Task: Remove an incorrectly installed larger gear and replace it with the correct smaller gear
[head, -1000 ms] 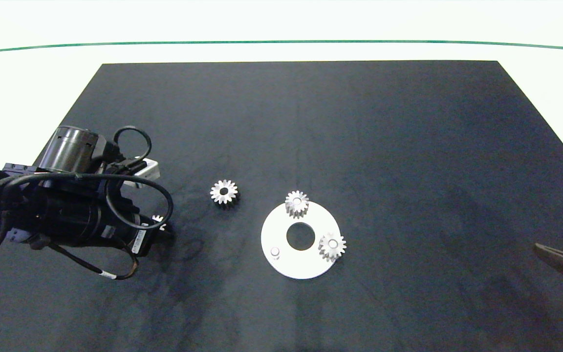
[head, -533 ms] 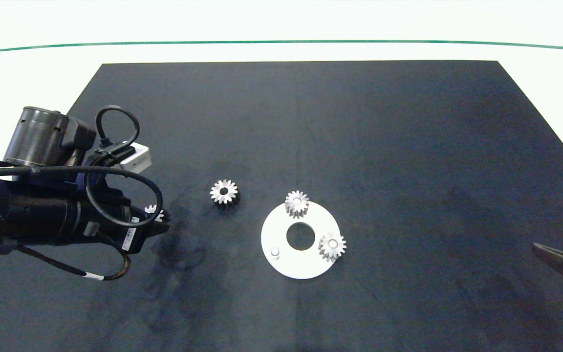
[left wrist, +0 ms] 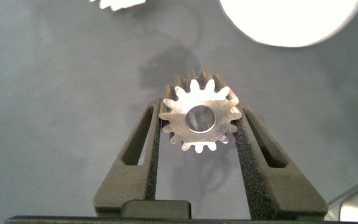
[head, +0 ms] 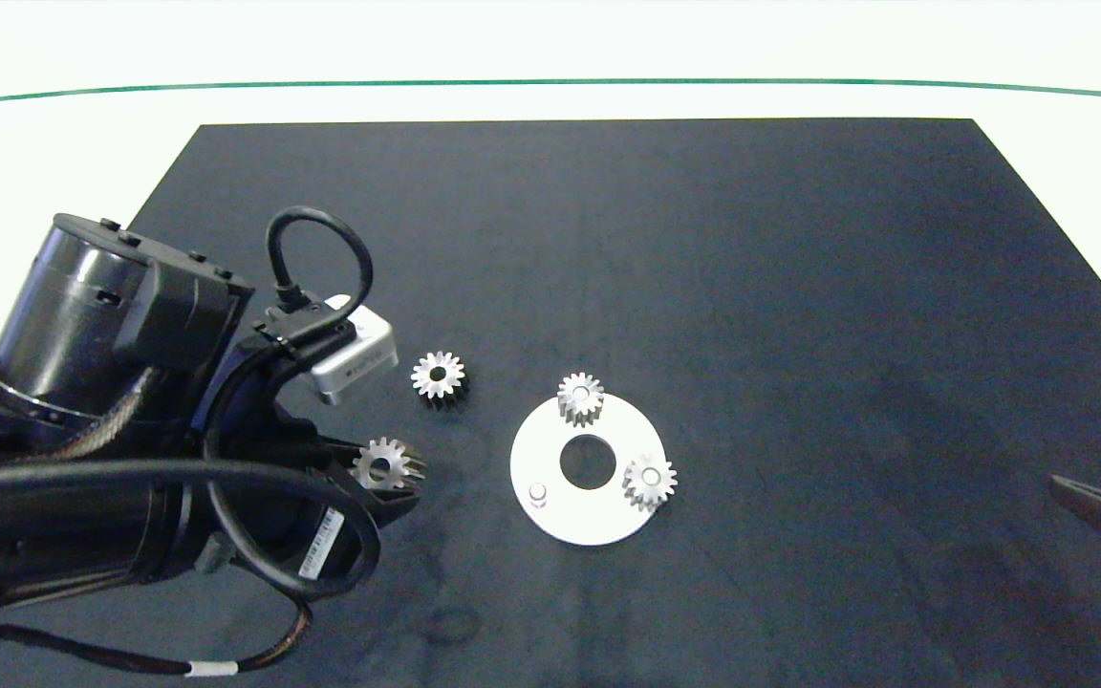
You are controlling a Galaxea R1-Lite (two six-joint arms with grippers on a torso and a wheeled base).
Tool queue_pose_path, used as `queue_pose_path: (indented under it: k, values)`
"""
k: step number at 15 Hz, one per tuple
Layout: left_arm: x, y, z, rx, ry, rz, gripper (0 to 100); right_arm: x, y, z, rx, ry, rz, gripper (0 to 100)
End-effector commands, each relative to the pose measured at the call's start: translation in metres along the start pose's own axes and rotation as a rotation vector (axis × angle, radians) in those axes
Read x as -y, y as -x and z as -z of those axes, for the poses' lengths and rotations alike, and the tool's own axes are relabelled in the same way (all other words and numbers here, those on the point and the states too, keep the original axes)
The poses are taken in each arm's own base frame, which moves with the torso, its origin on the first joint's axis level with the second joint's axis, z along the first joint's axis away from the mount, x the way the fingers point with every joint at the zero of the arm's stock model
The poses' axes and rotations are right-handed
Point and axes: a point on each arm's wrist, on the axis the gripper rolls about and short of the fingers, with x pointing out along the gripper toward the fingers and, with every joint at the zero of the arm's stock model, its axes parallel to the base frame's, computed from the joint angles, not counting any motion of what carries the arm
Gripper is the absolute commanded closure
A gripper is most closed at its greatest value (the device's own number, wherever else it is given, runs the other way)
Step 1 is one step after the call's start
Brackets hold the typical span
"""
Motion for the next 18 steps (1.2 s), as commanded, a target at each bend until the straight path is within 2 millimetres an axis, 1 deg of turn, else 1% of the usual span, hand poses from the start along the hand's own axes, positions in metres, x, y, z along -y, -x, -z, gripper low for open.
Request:
queue_pose_path:
  k: [1,3,7,9,11,14,18]
  values:
    - [0.031,-0.012,-0.001,-0.029,-0.1,-0.02,78,0.0,0.004,0.002,0.005,-0.005,0.011,0]
    - [0.043,-0.013,-0.005,-0.012,-0.136,0.011,78,0.0,0.01,0.005,0.022,-0.004,0.015,0]
    - [0.065,-0.022,-0.015,-0.01,-0.186,0.06,78,0.0,0.019,0.005,0.053,-0.007,0.03,0]
    - [0.074,-0.032,-0.021,-0.022,-0.203,0.074,78,0.0,0.023,0.006,0.058,-0.007,0.032,0]
    - [0.079,-0.044,-0.027,-0.033,-0.206,0.071,78,0.0,0.023,0.006,0.061,-0.006,0.031,0]
    - [0.082,-0.053,-0.033,-0.037,-0.208,0.062,78,0.0,0.023,0.006,0.06,-0.006,0.029,0]
    - [0.071,-0.067,-0.035,-0.064,-0.201,0.028,78,-0.001,0.022,0.008,0.054,-0.011,0.021,0]
